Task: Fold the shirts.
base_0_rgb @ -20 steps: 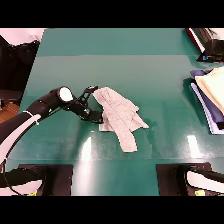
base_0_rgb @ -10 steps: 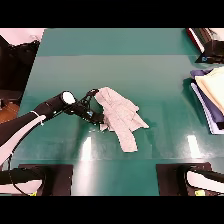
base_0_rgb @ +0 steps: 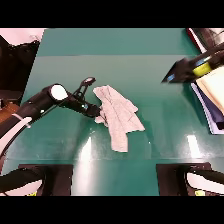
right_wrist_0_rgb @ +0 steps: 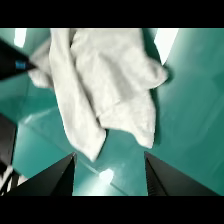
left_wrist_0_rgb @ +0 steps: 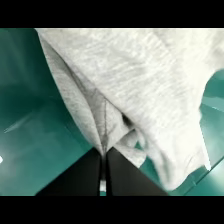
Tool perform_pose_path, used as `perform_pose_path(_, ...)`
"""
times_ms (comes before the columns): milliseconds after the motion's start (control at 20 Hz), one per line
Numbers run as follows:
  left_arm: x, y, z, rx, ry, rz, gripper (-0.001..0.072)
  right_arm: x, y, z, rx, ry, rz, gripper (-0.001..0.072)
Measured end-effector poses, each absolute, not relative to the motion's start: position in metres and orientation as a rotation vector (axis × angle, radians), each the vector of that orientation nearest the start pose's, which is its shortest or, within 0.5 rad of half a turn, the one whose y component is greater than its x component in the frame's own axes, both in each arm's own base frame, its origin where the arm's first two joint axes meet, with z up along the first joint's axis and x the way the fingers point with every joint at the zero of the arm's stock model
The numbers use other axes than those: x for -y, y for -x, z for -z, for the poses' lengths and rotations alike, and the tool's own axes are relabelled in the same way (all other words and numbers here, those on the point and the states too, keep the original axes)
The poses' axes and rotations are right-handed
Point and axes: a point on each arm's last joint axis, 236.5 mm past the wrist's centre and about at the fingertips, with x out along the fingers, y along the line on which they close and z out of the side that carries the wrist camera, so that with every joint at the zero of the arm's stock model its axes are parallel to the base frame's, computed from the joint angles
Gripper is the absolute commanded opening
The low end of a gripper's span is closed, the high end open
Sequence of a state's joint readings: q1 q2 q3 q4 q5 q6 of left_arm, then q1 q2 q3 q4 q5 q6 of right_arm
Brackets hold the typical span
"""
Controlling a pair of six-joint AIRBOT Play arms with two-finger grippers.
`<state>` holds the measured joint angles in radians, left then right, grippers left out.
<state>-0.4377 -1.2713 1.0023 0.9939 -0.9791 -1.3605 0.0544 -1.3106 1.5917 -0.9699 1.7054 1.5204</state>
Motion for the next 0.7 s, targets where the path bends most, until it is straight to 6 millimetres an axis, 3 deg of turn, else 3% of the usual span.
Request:
perform_pose_path(150,0.25,-0.305,-0.015,-1.216,0.083,0.696,0.0026,-0.204,-0.302,-0.108,-1.457,-0.233,-0.74,0.0497)
perform_pose_path(400,0.242,-0.297,-0.021,-1.234,0.05,0.69,0.0026,-0.286,-0.27,-0.046,-1.425,-0.171,-0.832,0.0497)
perform_pose_path(500,0.24,-0.294,-0.021,-1.243,0.045,0.687,0.0026,-0.308,-0.26,-0.025,-1.392,-0.16,-0.84,0.0497)
perform_pose_path(700,0.239,-0.292,-0.021,-1.258,0.053,0.678,0.0026,-0.332,-0.255,0.003,-1.329,-0.182,-0.822,0.0497)
